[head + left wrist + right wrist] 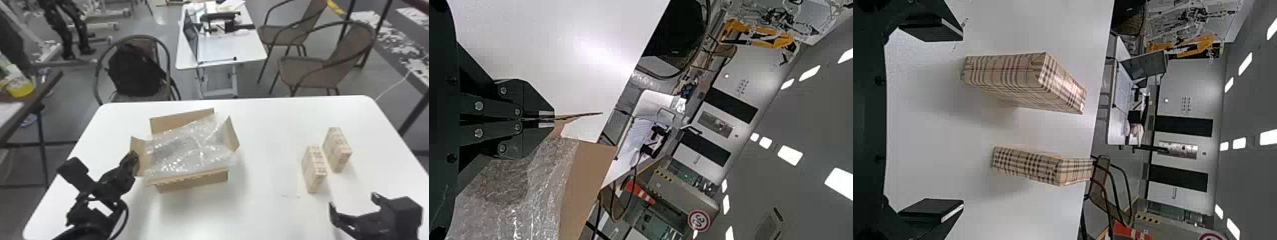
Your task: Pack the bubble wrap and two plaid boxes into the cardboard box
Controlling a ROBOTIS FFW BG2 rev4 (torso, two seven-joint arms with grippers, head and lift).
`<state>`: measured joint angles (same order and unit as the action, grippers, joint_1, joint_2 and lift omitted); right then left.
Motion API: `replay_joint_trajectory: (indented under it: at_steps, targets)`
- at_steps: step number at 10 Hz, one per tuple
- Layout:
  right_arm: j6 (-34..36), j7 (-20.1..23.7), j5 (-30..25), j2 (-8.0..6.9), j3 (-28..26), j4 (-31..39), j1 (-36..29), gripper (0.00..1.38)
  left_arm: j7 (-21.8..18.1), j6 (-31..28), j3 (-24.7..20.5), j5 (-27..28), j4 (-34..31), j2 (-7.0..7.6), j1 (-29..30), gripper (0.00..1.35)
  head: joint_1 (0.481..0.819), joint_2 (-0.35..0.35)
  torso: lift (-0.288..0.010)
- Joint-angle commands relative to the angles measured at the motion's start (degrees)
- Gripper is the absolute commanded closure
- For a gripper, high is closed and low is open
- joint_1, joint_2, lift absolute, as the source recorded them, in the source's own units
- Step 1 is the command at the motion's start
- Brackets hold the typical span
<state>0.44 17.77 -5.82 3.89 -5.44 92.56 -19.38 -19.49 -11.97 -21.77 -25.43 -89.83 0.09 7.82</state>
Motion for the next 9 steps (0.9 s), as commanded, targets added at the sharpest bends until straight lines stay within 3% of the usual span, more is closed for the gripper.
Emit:
replay_joint_trajectory:
  at_steps: [1, 8, 9]
  targets:
    - [-0.01, -0.28, -0.42, -0.11, 1.31, -4.31, 3.65, 0.12, -0.02, -0.16, 0.06, -0.15, 0.00, -0.24, 0.01, 1.22, 0.695, 0.133, -0.050]
    - [-0.27, -4.59, -0.95, -0.19, 9.57, -17.76, 15.95, 0.12, -0.02, -0.77, 0.24, -0.41, 0.00, -0.24, 0.09, 1.22, 0.695, 0.186, -0.050]
    - [-0.27, -6.35, -0.59, -0.19, 10.10, -17.67, 15.87, 0.19, -0.02, -0.86, 0.15, -0.59, 0.09, -0.24, 0.18, 1.21, 0.695, 0.189, -0.050]
